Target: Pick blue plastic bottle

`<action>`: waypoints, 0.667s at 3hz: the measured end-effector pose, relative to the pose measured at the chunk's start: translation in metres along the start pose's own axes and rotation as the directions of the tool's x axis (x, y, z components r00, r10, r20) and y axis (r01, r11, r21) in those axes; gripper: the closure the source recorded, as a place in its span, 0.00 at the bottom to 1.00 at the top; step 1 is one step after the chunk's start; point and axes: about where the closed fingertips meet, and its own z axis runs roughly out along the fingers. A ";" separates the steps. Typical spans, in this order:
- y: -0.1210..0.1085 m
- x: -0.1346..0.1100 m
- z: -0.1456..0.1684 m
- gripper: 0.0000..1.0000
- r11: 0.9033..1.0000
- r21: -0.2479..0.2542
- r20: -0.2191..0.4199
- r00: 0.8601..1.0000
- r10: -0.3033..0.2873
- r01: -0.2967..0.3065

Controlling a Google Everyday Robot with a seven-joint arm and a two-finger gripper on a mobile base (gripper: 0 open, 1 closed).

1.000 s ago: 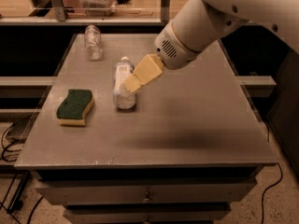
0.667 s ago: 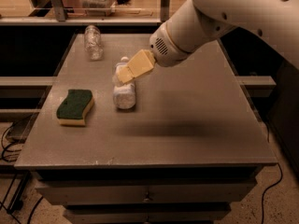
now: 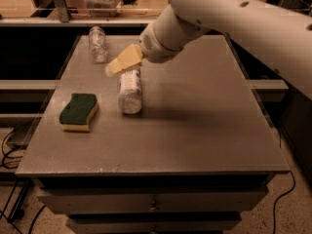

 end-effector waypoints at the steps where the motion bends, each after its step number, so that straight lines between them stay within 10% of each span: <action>1: 0.001 -0.017 0.029 0.00 0.999 0.027 -0.019 1.000 0.020 -0.019; 2: 0.007 -0.026 0.052 0.00 0.999 0.041 -0.046 0.999 0.024 -0.022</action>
Offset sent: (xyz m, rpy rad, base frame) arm 0.0482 0.0662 -0.0375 -0.0805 0.0511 -0.0410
